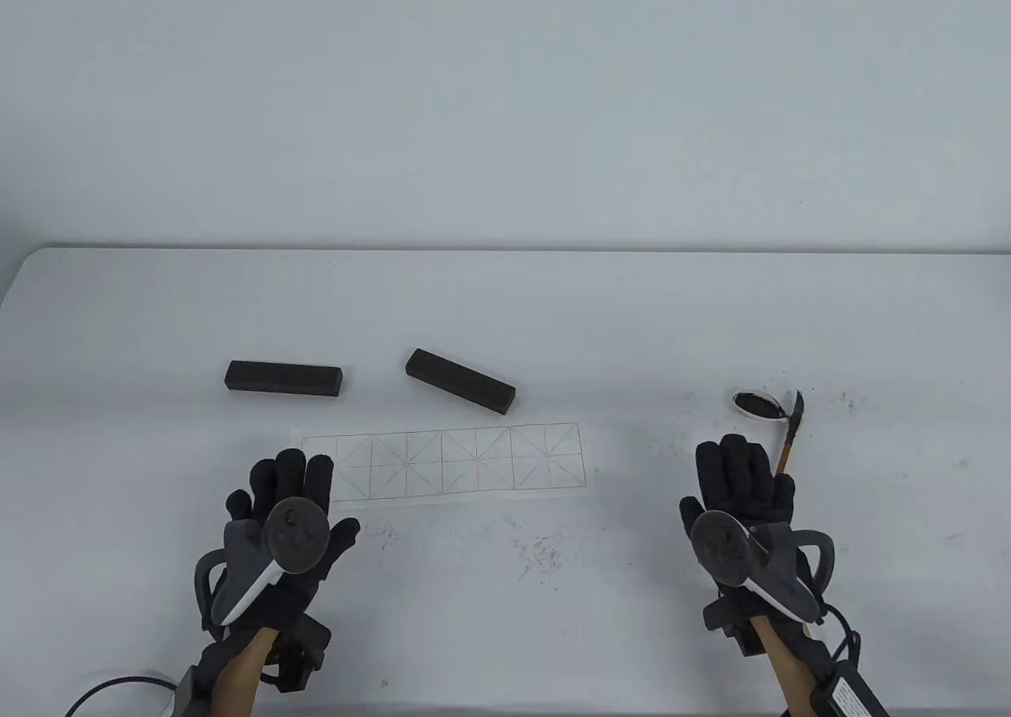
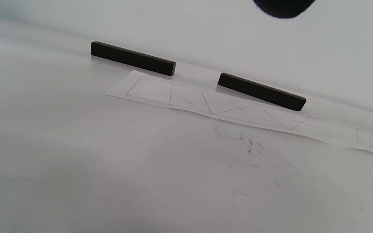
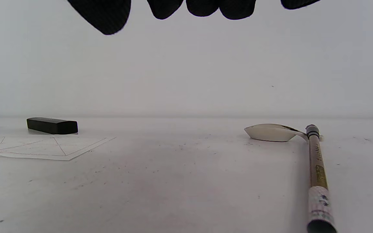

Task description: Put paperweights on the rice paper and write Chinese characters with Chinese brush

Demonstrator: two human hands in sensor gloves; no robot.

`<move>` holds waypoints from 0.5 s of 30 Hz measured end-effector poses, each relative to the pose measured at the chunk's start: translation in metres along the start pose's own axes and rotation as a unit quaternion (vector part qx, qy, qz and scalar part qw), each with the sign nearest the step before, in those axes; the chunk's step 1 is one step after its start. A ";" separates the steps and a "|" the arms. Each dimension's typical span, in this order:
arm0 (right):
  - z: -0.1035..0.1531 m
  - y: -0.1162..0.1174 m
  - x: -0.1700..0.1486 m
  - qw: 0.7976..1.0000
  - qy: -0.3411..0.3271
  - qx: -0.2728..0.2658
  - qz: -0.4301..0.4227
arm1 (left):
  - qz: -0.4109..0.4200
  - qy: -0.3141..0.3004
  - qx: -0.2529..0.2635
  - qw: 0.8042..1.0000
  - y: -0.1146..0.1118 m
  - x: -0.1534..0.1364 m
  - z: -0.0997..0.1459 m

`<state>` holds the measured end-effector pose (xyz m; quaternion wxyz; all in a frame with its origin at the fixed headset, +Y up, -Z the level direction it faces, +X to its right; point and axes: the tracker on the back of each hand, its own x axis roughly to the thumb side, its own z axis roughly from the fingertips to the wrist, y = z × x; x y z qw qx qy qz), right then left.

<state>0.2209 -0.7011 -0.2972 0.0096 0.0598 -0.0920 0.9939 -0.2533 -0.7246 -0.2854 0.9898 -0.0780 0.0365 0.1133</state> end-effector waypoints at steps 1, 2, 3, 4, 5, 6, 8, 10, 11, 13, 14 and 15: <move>0.000 0.001 0.001 1.000 -0.001 0.001 0.005 | 0.000 0.001 -0.004 1.000 -0.001 0.000 -0.001; 0.000 0.001 0.001 1.000 -0.001 0.003 0.006 | 0.000 0.001 -0.005 1.000 -0.002 0.000 -0.001; 0.000 0.001 0.001 1.000 -0.001 0.003 0.005 | 0.000 0.000 -0.007 1.000 -0.002 0.000 -0.002; 0.000 0.000 0.001 1.000 -0.001 0.002 0.005 | -0.001 -0.001 -0.008 1.000 -0.002 0.000 -0.002; 0.000 0.000 0.000 1.000 0.000 0.001 0.004 | -0.001 -0.002 -0.008 1.000 -0.002 0.001 -0.002; 0.000 0.000 0.000 1.000 0.001 0.002 0.003 | -0.003 -0.004 -0.008 1.000 -0.002 0.001 -0.002; 0.001 -0.001 -0.001 1.000 0.003 0.001 0.002 | -0.003 -0.006 -0.008 1.000 -0.002 0.001 -0.002; 0.001 -0.001 -0.001 1.000 0.003 0.001 0.000 | -0.003 -0.006 -0.009 1.000 -0.003 0.001 -0.002; 0.001 -0.001 -0.001 1.000 0.003 0.002 0.000 | -0.003 -0.005 -0.010 1.000 -0.003 0.001 -0.002; 0.001 0.000 -0.002 1.000 0.004 0.002 -0.001 | 0.001 -0.003 -0.013 1.000 -0.003 0.000 -0.003; 0.001 0.000 -0.002 1.000 0.005 0.002 -0.001 | 0.003 -0.002 -0.015 1.000 -0.003 -0.001 -0.003; 0.001 0.000 -0.002 1.000 0.005 0.002 -0.001 | 0.005 -0.001 -0.018 1.000 -0.004 -0.001 -0.004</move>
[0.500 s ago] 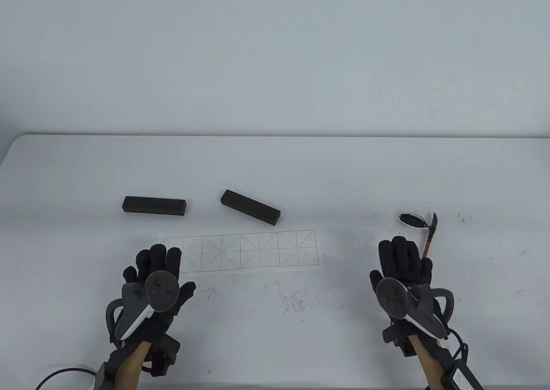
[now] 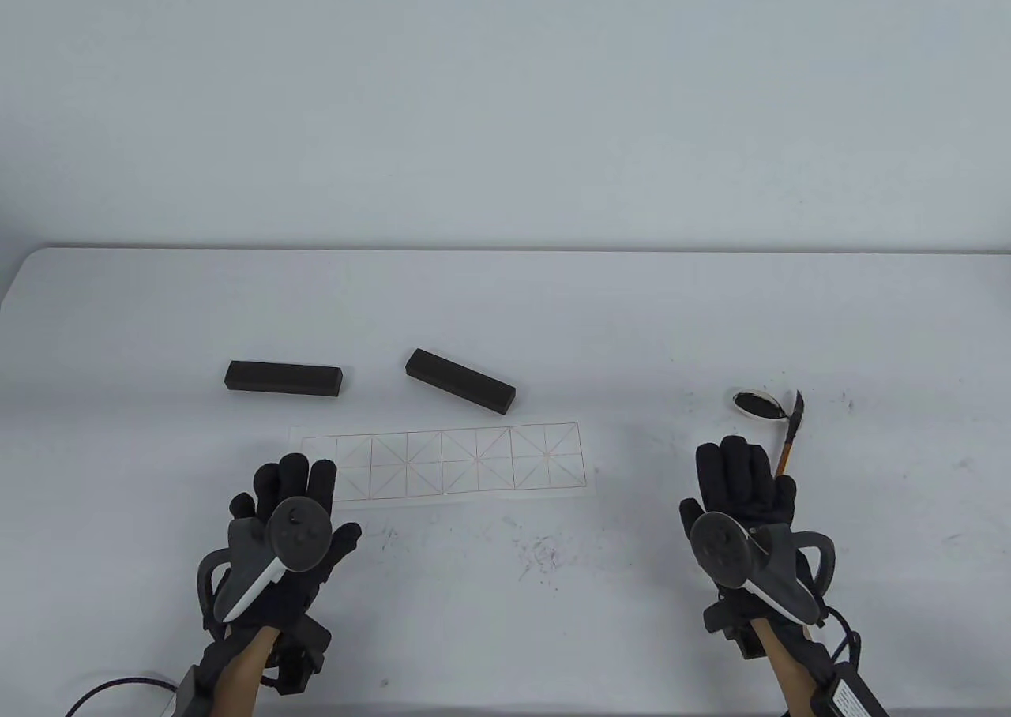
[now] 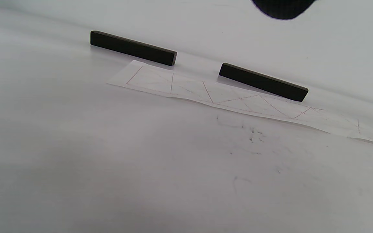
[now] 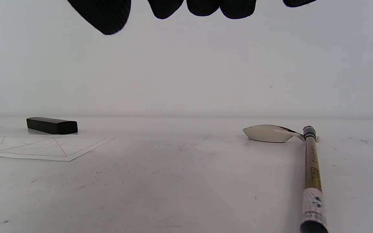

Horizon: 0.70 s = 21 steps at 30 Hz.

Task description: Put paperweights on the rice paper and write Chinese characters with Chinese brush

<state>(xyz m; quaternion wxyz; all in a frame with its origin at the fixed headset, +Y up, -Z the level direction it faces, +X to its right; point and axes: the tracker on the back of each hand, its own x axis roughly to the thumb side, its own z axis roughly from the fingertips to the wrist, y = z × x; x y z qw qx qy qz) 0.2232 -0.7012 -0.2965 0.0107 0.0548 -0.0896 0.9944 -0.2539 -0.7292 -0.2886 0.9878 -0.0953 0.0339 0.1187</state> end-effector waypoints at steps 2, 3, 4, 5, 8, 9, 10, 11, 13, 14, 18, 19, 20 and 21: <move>0.000 0.000 0.000 1.000 -0.001 0.002 -0.001 | 0.000 -0.001 -0.002 1.000 0.000 0.000 0.000; 0.000 -0.001 0.000 1.000 0.000 0.003 0.000 | -0.004 -0.002 -0.002 1.000 -0.001 0.001 0.000; 0.000 -0.001 0.000 1.000 0.000 0.003 0.002 | -0.007 -0.003 -0.001 1.000 -0.001 0.002 0.000; 0.001 -0.001 0.000 1.000 0.000 0.004 0.002 | -0.008 -0.003 0.001 1.000 0.000 0.002 0.001; 0.000 -0.001 0.000 1.000 0.000 0.006 -0.001 | -0.005 -0.007 0.004 1.000 0.000 0.002 0.001; 0.000 -0.001 0.000 1.000 0.000 0.006 -0.001 | -0.004 -0.009 0.003 1.000 0.000 0.002 0.001; 0.001 -0.001 0.000 1.000 0.001 0.007 -0.001 | -0.002 -0.010 0.001 1.000 -0.001 0.003 0.000; 0.001 -0.001 0.000 1.000 0.000 0.008 -0.001 | -0.004 -0.010 -0.003 1.000 -0.001 0.003 0.000; 0.001 -0.001 0.000 1.000 -0.001 0.008 0.000 | -0.007 -0.012 -0.005 1.000 -0.003 0.004 0.000; 0.001 -0.002 0.001 1.000 -0.002 0.008 0.001 | -0.008 -0.013 -0.007 1.000 -0.003 0.004 0.000; 0.003 -0.004 0.003 1.000 -0.005 0.002 -0.001 | -0.008 -0.012 -0.004 1.000 -0.004 0.004 0.001; 0.003 -0.005 0.003 1.000 -0.005 0.002 -0.001 | -0.007 -0.010 -0.003 1.000 -0.004 0.004 0.001; 0.003 -0.005 0.003 1.000 -0.005 0.002 -0.001 | -0.005 -0.008 -0.003 1.000 -0.003 0.003 0.000; 0.003 -0.004 0.002 1.000 -0.004 0.002 0.000 | -0.003 -0.007 -0.004 1.000 -0.003 0.002 0.000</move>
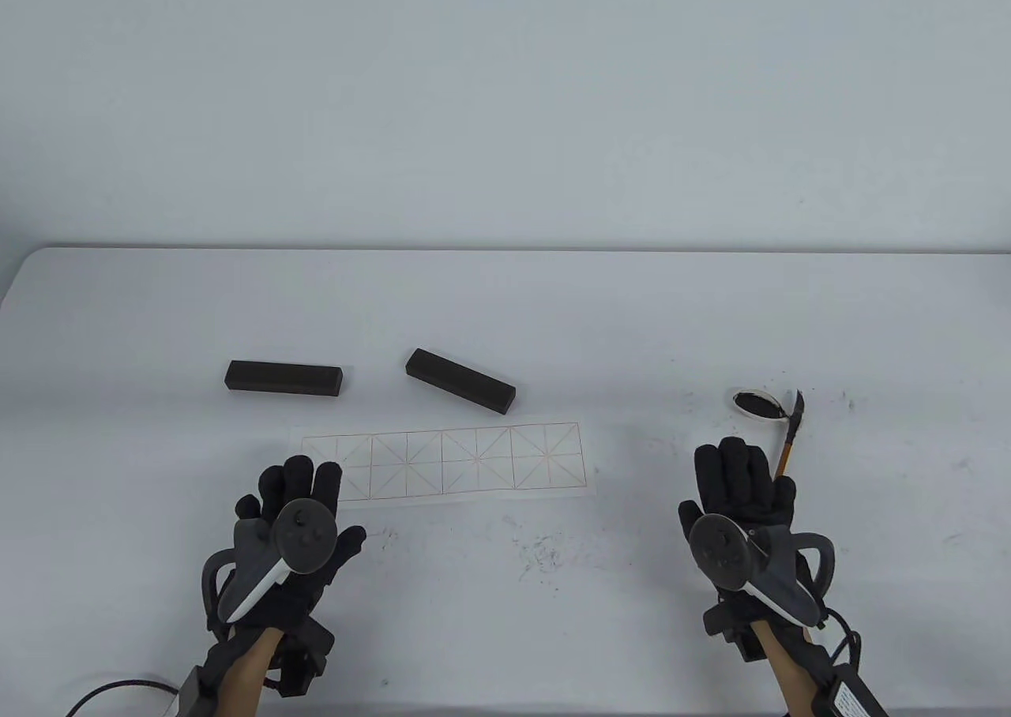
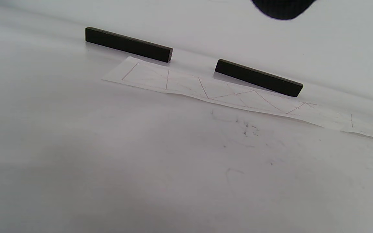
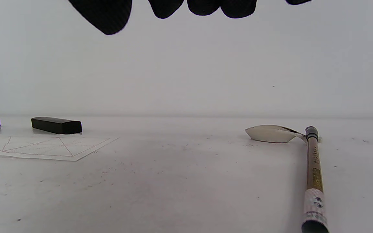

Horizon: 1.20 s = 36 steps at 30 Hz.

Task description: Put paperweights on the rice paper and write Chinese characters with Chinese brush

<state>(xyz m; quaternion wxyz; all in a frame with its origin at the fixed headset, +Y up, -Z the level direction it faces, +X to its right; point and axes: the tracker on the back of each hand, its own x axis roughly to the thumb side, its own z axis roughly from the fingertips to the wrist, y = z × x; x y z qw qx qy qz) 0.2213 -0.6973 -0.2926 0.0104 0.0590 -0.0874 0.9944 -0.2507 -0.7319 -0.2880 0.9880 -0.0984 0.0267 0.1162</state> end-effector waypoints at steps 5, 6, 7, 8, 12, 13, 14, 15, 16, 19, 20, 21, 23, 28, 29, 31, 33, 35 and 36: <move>0.000 0.001 0.000 1.000 0.001 0.008 0.000 | 0.003 0.003 0.004 1.000 0.001 -0.001 0.000; 0.000 0.001 0.000 1.000 -0.001 0.010 0.001 | 0.002 0.004 0.004 1.000 0.001 -0.002 0.000; 0.000 0.001 0.001 1.000 -0.003 0.012 0.001 | 0.002 0.005 0.006 1.000 0.001 -0.002 0.000; 0.000 0.001 0.002 1.000 -0.005 0.013 0.000 | 0.002 0.005 0.005 1.000 0.001 -0.001 0.000; 0.000 -0.002 0.001 1.000 -0.006 0.013 -0.010 | -0.010 0.007 -0.008 1.000 0.003 0.004 -0.009; 0.000 -0.004 0.000 1.000 -0.005 0.011 -0.014 | -0.015 0.007 -0.009 1.000 0.004 0.007 -0.012; 0.000 -0.004 0.000 1.000 -0.004 0.010 -0.016 | -0.020 0.007 -0.013 1.000 0.005 0.010 -0.015; 0.000 -0.005 -0.001 1.000 -0.003 0.009 -0.018 | -0.028 0.006 -0.022 0.999 0.006 0.013 -0.020; 0.000 -0.006 -0.001 1.000 -0.002 0.008 -0.019 | -0.031 0.006 -0.029 0.999 0.007 0.016 -0.026; 0.000 -0.006 -0.002 1.000 -0.001 0.010 -0.020 | -0.026 0.013 -0.058 0.998 0.010 0.028 -0.047; 0.000 -0.006 -0.002 1.000 -0.001 0.011 -0.020 | -0.029 0.017 -0.063 0.997 0.011 0.032 -0.053; 0.000 -0.006 -0.002 1.000 -0.001 0.011 -0.021 | -0.035 0.022 -0.069 0.997 0.011 0.036 -0.060; 0.000 -0.006 -0.002 1.000 -0.002 0.010 -0.023 | -0.049 0.029 -0.086 0.995 0.011 0.044 -0.074; 0.000 -0.006 -0.004 1.000 -0.001 0.012 -0.028 | -0.051 0.065 -0.143 0.986 0.003 0.059 -0.109; -0.001 -0.006 -0.004 0.999 -0.001 0.013 -0.029 | -0.055 0.070 -0.150 0.985 0.001 0.060 -0.114; -0.001 -0.006 -0.004 0.999 0.000 0.013 -0.034 | -0.067 0.083 -0.174 0.979 -0.003 0.062 -0.123; -0.001 -0.007 -0.004 0.999 -0.001 0.013 -0.035 | -0.073 0.091 -0.197 0.973 -0.006 0.063 -0.131; -0.001 -0.006 -0.004 0.999 -0.002 0.015 -0.036 | -0.076 0.097 -0.215 0.969 -0.007 0.063 -0.137; -0.001 -0.006 -0.004 0.999 -0.003 0.016 -0.035 | -0.078 0.103 -0.229 0.965 -0.009 0.063 -0.139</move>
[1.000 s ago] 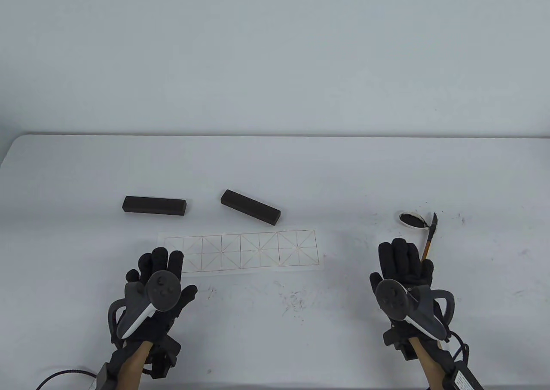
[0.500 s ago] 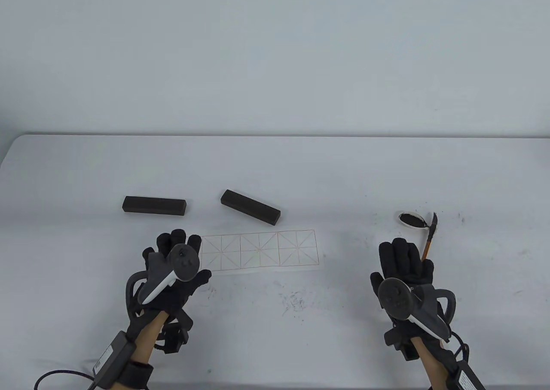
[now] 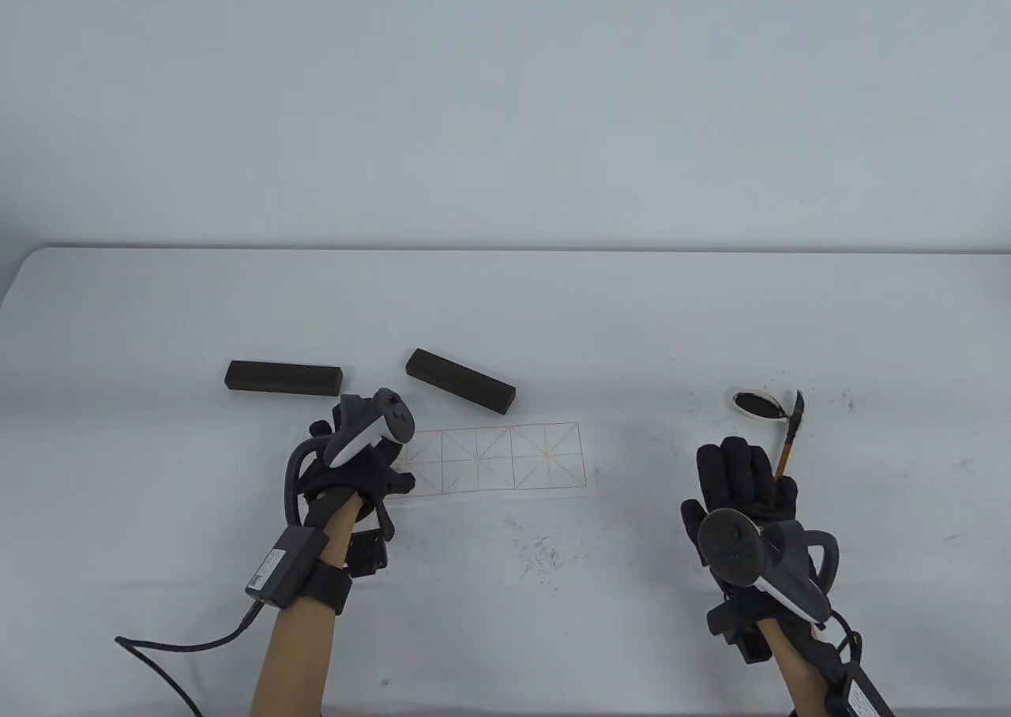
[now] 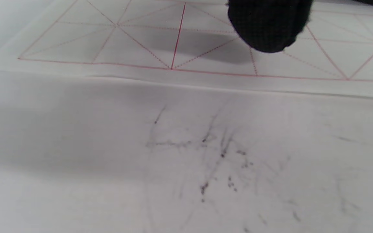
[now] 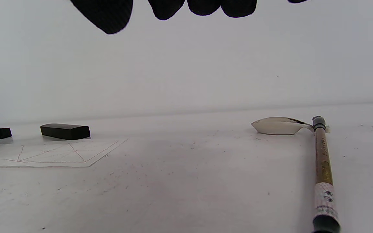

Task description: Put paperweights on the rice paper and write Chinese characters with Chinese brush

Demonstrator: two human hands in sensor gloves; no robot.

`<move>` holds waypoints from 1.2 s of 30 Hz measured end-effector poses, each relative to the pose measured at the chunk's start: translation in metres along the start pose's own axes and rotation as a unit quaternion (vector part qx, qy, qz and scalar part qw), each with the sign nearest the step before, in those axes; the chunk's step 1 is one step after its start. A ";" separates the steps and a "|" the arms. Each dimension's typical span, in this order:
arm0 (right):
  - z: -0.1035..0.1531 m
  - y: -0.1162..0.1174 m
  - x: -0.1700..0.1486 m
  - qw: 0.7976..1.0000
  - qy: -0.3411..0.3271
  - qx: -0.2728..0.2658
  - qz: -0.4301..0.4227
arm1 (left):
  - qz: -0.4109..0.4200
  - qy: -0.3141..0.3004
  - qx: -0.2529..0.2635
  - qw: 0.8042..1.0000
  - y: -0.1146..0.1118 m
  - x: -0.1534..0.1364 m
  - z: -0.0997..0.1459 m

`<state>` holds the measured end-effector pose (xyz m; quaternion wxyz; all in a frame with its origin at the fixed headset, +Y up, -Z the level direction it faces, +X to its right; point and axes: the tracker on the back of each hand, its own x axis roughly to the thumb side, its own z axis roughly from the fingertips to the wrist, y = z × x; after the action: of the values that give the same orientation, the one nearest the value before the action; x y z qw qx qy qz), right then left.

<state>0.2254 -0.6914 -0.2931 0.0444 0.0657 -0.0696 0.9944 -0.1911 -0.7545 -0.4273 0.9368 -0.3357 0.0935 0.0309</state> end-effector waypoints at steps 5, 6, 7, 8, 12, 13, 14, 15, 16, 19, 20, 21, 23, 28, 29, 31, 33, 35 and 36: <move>0.000 0.001 0.002 1.000 -0.006 0.006 0.004 | -0.043 0.016 -0.005 0.999 -0.003 0.003 -0.003; 0.000 0.001 0.003 1.000 -0.007 0.007 0.004 | -0.052 0.019 -0.007 0.998 -0.003 0.003 -0.003; 0.000 0.001 0.003 1.000 -0.008 0.007 0.005 | -0.050 0.018 -0.006 0.999 -0.004 0.004 -0.002; 0.000 0.001 0.003 1.000 -0.008 0.007 0.005 | -0.049 0.017 -0.006 0.999 -0.004 0.004 -0.002; 0.000 0.001 0.003 1.000 -0.007 0.008 0.005 | -0.048 0.016 -0.008 0.999 -0.004 0.004 0.000; 0.000 0.001 0.003 1.000 -0.006 0.008 0.005 | -0.046 0.014 -0.009 0.999 -0.004 0.004 0.000; 0.000 0.001 0.003 1.000 -0.006 0.008 0.004 | -0.044 0.011 -0.009 0.999 -0.005 0.003 0.000; 0.000 0.001 0.003 1.000 -0.006 0.008 0.004 | -0.045 0.007 -0.009 0.999 -0.006 0.003 0.001; 0.000 0.001 0.003 1.000 -0.006 0.008 0.004 | -0.047 0.001 -0.007 0.999 -0.007 0.004 0.002; 0.000 0.002 0.003 1.000 -0.006 0.008 0.005 | -0.059 -0.011 -0.003 0.998 -0.011 0.006 0.006; 0.000 0.002 0.003 1.000 -0.007 0.008 0.006 | -0.066 -0.018 -0.001 0.998 -0.013 0.007 0.008; 0.000 0.002 0.004 1.000 -0.007 0.009 0.006 | -0.072 -0.024 0.000 0.997 -0.015 0.008 0.010; 0.000 0.002 0.004 1.000 -0.007 0.009 0.007 | -0.086 -0.037 0.004 0.996 -0.019 0.012 0.015; 0.000 0.002 0.004 1.000 -0.007 0.012 0.009 | -0.143 -0.076 0.026 0.986 -0.032 0.025 0.031; 0.000 0.002 0.004 1.000 -0.007 0.012 0.009 | -0.151 -0.082 0.028 0.985 -0.034 0.027 0.034; 0.000 0.002 0.004 1.000 -0.007 0.013 0.009 | -0.173 -0.098 0.033 0.979 -0.042 0.034 0.044; 0.001 0.002 0.004 1.000 -0.007 0.013 0.009 | -0.187 -0.109 0.038 0.975 -0.049 0.039 0.052; 0.001 0.002 0.005 1.000 -0.008 0.013 0.010 | -0.202 -0.119 0.042 0.971 -0.055 0.043 0.060; 0.001 0.002 0.005 1.000 -0.007 0.014 0.010 | -0.210 -0.126 0.046 0.969 -0.059 0.044 0.064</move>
<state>0.2206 -0.6935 -0.2922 0.0332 0.0730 -0.0562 0.9952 -0.1306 -0.7596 -0.3512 0.9410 -0.2978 -0.0961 -0.1286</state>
